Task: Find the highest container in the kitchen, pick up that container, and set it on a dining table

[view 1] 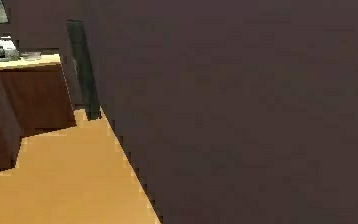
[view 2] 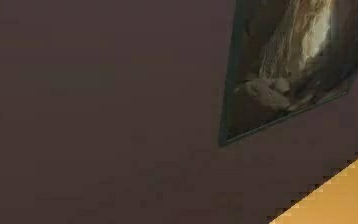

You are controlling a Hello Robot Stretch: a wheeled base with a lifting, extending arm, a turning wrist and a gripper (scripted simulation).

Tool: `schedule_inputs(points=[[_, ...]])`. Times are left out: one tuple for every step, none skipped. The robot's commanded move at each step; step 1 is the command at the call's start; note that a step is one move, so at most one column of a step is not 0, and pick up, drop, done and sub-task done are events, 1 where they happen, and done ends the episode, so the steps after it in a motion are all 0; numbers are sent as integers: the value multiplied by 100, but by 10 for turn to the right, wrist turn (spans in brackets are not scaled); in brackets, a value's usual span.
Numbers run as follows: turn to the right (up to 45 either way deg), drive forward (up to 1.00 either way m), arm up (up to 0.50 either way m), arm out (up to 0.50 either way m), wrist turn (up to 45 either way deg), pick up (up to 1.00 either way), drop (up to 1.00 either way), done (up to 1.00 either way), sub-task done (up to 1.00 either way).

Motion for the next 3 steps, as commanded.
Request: schedule_inputs(points=[[-270,0,0,0,0,0,0,0,0],[-30,0,0,0,0,0,0,0,0],[0,30,0,0,0,0,0,0,0]])
